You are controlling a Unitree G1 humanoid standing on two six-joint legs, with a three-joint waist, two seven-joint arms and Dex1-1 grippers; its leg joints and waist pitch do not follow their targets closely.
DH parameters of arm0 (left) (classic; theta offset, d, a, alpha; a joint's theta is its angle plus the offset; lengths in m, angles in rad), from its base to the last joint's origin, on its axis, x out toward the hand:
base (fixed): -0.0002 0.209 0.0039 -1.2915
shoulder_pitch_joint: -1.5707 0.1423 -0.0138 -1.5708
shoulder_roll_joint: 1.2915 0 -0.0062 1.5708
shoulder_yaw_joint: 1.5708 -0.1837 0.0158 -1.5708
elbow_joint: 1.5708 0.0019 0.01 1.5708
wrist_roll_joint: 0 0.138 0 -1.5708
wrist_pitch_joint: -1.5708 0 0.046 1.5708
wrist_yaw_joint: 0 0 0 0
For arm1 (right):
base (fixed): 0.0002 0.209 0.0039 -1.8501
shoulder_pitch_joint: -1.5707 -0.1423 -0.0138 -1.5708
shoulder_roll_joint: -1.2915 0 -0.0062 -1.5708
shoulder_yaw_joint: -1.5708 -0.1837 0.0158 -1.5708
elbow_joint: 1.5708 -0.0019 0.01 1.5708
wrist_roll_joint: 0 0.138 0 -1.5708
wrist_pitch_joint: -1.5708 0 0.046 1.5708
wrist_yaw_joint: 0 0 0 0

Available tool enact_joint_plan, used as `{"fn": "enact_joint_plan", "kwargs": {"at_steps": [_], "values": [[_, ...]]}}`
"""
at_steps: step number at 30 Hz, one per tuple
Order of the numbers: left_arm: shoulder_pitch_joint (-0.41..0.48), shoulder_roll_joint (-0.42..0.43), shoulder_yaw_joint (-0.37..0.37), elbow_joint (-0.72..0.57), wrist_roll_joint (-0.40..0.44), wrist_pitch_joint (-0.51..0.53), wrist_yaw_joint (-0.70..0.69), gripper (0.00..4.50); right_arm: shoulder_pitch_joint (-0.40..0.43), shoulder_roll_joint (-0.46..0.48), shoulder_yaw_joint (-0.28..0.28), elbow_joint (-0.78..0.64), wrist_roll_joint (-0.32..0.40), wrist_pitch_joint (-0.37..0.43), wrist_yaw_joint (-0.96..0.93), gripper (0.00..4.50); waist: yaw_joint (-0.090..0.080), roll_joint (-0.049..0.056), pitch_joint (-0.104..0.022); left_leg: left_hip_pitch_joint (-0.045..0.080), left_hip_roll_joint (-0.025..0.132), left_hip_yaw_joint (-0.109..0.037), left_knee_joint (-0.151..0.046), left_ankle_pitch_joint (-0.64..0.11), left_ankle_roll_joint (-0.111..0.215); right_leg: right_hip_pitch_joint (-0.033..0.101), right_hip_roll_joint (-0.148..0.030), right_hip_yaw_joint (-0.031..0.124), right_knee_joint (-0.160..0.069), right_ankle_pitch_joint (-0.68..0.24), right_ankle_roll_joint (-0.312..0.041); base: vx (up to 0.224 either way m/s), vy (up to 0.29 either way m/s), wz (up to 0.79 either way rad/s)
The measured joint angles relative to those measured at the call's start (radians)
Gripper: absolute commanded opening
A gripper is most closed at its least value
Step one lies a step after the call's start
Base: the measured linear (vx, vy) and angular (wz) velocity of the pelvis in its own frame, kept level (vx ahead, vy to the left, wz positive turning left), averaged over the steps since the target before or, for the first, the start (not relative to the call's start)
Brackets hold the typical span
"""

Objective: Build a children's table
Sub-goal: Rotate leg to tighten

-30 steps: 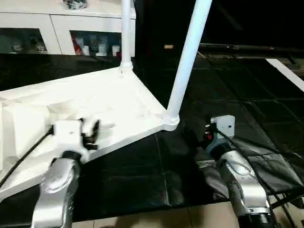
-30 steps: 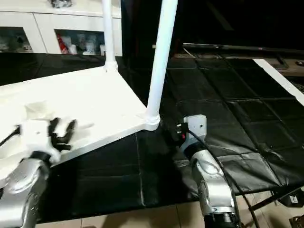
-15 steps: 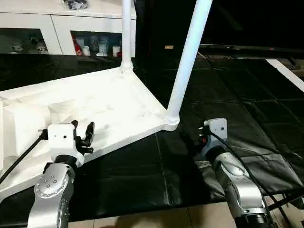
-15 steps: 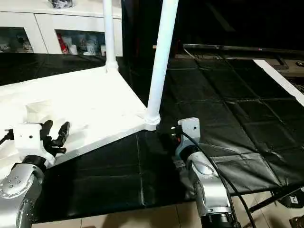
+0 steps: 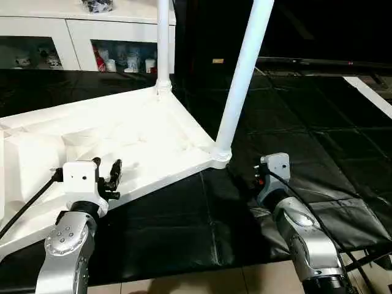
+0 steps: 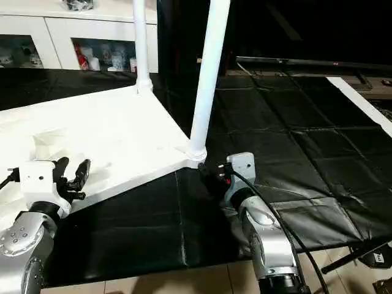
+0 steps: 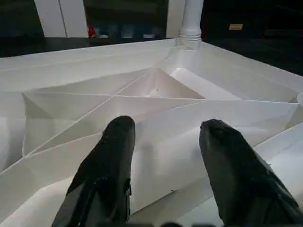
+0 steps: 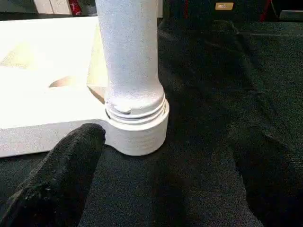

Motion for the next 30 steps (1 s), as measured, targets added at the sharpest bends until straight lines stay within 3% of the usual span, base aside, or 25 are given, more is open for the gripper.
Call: {"fn": "enact_joint_plan", "kwargs": {"at_steps": [30], "values": [[0.0,0.0,0.0,0.0,0.0,0.0,0.0,2.47,0.0,0.0,0.0,0.0,0.0,0.0,0.0,4.5,0.0,0.0,0.0,0.0,0.0,0.0,0.0,0.0,0.0,0.0,0.0,0.0,0.0,0.0,0.0,0.0,0.0,0.0]]}}
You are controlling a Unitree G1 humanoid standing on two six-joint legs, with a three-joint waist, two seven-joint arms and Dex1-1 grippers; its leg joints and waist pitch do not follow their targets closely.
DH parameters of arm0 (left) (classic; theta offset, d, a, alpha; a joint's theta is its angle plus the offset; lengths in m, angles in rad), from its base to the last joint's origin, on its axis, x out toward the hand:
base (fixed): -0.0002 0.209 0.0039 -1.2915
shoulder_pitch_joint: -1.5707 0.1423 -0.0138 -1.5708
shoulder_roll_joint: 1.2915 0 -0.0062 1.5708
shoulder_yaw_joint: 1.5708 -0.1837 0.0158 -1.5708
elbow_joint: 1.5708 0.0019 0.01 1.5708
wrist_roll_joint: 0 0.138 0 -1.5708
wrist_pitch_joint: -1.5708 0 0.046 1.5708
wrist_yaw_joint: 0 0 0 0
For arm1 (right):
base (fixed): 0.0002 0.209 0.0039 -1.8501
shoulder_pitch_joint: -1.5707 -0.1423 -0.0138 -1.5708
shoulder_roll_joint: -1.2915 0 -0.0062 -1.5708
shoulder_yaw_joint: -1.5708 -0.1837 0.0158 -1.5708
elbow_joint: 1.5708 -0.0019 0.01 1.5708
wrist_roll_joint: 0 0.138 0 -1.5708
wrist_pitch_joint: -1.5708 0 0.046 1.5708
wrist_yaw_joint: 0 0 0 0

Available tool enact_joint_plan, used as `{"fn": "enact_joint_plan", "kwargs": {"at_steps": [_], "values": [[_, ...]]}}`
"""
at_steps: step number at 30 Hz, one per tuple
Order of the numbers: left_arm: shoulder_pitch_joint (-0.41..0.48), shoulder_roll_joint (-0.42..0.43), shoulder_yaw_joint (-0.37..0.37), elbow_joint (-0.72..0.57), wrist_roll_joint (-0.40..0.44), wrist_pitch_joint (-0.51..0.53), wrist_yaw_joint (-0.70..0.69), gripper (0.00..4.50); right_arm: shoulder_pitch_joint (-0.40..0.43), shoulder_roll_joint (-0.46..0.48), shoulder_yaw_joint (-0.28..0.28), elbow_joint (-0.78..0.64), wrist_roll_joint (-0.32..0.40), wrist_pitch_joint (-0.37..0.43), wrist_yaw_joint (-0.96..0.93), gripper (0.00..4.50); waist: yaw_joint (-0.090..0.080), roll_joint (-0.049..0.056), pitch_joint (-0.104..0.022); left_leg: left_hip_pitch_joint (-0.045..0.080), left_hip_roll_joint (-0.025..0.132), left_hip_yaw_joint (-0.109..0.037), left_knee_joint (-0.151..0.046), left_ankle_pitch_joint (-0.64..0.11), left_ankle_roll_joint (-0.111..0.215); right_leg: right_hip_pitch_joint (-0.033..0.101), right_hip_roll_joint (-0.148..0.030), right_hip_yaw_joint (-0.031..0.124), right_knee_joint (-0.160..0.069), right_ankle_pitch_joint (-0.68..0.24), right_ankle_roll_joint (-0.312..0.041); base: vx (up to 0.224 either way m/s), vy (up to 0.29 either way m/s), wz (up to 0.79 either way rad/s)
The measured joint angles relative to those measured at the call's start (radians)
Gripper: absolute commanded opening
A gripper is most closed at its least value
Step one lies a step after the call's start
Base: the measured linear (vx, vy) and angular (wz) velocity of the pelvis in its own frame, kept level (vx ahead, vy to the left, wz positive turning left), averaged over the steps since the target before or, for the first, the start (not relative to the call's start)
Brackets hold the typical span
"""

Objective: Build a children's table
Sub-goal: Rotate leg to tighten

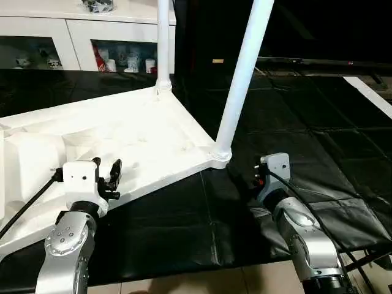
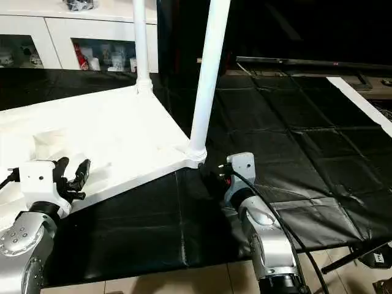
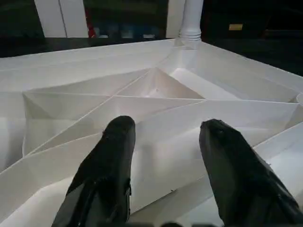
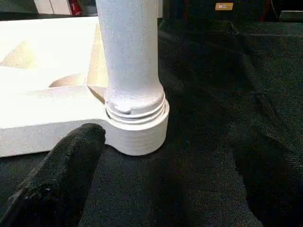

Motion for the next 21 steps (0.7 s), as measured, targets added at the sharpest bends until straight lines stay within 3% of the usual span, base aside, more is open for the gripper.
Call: {"fn": "enact_joint_plan", "kwargs": {"at_steps": [21], "values": [[0.0,0.0,0.0,0.0,0.0,0.0,0.0,2.47,0.0,0.0,0.0,0.0,0.0,0.0,0.0,4.5,0.0,0.0,0.0,0.0,0.0,0.0,0.0,0.0,0.0,0.0,0.0,0.0,0.0,0.0,0.0,0.0,0.0,0.0]]}}
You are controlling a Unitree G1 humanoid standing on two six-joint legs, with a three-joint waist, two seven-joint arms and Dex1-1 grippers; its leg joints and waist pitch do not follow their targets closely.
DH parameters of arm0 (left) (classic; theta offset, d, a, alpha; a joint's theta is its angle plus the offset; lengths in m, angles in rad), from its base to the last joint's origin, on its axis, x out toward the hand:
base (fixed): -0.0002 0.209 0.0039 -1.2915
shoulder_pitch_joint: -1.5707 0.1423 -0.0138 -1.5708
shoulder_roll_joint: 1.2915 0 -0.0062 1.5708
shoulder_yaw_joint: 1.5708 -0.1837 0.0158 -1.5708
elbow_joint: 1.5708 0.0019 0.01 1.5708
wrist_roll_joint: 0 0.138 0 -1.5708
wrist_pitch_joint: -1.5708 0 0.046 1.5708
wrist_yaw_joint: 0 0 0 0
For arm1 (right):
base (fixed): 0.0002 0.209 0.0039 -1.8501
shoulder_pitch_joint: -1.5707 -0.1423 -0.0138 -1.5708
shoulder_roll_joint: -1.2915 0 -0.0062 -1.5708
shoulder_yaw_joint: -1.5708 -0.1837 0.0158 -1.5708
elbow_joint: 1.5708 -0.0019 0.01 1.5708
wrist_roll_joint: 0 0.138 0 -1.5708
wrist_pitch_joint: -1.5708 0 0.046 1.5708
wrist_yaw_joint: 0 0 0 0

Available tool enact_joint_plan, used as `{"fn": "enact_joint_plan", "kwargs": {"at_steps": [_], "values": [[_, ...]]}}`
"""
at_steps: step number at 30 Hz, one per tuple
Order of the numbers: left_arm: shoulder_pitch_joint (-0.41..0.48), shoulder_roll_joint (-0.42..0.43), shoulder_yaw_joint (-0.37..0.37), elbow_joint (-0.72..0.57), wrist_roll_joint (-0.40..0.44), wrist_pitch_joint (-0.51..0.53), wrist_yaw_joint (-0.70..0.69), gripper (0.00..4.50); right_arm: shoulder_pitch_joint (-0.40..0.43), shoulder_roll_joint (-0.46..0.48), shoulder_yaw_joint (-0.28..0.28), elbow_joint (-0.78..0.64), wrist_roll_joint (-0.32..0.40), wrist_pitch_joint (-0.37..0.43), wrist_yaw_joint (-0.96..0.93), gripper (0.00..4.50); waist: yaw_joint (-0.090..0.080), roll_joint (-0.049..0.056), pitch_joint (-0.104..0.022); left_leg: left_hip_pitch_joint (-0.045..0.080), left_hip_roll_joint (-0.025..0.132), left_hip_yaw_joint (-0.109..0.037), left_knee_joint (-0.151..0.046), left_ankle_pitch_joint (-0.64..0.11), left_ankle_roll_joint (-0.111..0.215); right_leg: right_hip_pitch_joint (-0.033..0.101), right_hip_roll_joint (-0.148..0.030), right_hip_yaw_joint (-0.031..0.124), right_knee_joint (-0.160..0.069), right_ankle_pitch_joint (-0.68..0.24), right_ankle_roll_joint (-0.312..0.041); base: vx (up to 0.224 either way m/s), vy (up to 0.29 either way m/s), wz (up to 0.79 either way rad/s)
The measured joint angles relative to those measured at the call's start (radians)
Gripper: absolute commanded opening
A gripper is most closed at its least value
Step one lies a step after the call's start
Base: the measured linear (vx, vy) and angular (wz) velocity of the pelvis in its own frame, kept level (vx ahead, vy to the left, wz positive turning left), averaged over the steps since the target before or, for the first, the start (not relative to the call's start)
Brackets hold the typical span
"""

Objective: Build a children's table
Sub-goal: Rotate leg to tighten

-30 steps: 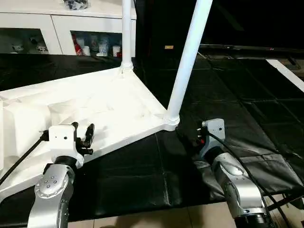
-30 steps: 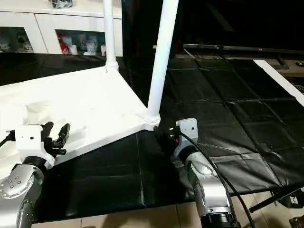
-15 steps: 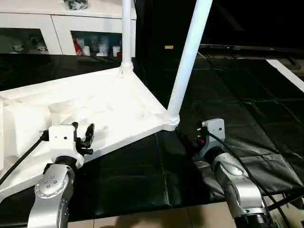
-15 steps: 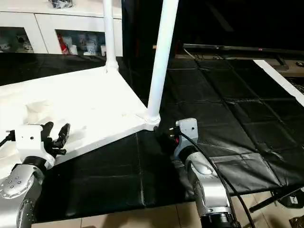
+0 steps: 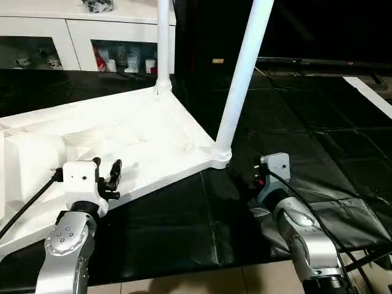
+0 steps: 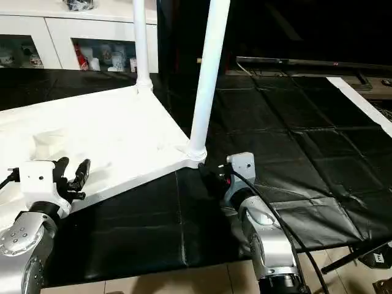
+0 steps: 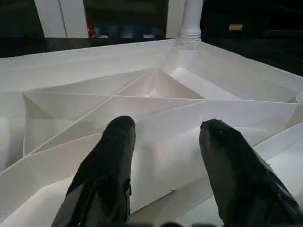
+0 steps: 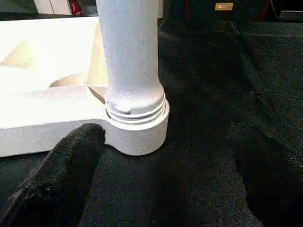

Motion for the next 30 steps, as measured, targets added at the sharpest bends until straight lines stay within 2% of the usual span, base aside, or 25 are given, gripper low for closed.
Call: {"fn": "enact_joint_plan", "kwargs": {"at_steps": [30], "values": [[0.0,0.0,0.0,0.0,0.0,0.0,0.0,2.47,0.0,0.0,0.0,0.0,0.0,0.0,0.0,4.5,0.0,0.0,0.0,0.0,0.0,0.0,0.0,0.0,0.0,0.0,0.0,0.0,0.0,0.0,0.0,0.0,0.0,0.0]]}}
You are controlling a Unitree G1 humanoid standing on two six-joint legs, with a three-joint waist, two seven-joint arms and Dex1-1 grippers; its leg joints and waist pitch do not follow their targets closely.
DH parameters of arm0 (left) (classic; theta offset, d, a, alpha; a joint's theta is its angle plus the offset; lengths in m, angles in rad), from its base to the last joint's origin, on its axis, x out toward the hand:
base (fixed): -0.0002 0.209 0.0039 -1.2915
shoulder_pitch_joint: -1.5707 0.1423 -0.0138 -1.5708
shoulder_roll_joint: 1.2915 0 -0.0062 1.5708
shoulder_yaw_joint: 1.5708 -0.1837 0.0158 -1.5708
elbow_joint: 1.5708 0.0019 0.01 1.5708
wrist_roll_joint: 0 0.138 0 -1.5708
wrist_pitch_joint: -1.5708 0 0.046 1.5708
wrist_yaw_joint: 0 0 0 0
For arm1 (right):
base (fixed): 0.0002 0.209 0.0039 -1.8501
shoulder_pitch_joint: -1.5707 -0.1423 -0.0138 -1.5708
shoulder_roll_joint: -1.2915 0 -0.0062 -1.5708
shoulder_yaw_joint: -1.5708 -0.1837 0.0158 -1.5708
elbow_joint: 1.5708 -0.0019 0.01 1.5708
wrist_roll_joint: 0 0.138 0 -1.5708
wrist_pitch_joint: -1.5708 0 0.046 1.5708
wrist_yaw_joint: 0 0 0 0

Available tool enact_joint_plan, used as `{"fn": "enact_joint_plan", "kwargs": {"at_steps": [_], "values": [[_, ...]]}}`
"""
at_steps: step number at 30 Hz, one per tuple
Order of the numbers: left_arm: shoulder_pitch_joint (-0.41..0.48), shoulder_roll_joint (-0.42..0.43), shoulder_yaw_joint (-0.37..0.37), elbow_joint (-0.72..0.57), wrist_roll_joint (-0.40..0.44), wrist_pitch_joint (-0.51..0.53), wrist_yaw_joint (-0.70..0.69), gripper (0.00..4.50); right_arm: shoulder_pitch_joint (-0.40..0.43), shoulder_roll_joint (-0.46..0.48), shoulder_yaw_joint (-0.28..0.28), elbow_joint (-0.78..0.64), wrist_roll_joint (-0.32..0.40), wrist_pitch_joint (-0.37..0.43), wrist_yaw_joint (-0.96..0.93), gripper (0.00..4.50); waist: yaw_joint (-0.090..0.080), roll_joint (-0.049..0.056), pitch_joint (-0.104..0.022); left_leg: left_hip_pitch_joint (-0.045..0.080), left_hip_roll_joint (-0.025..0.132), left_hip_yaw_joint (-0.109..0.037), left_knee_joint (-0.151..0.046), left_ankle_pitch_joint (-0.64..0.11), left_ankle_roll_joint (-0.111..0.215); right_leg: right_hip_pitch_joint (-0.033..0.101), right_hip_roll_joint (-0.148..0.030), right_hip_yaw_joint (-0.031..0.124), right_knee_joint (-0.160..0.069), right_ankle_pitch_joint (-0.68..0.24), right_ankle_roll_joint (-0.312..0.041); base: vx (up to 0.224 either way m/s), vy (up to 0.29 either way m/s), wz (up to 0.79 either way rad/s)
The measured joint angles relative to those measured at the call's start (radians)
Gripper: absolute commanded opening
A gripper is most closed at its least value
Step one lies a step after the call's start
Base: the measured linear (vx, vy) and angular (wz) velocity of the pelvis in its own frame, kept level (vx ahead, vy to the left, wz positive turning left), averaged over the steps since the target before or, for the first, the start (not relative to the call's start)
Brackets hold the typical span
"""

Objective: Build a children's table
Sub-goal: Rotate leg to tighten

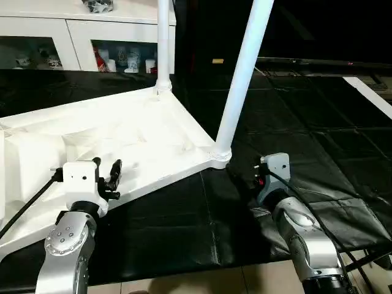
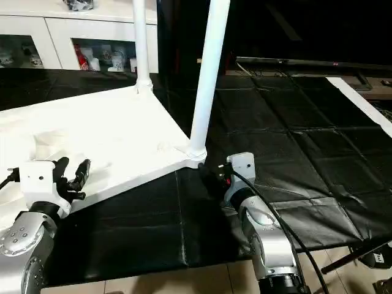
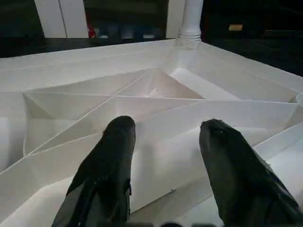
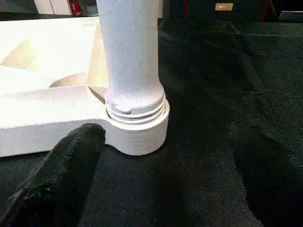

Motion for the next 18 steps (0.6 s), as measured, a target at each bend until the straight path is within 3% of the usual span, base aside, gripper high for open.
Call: {"fn": "enact_joint_plan", "kwargs": {"at_steps": [18], "values": [[0.0,0.0,0.0,0.0,0.0,0.0,0.0,2.47,0.0,0.0,0.0,0.0,0.0,0.0,0.0,4.5,0.0,0.0,0.0,0.0,0.0,0.0,0.0,0.0,0.0,0.0,0.0,0.0,0.0,0.0,0.0,0.0,0.0,0.0]]}}
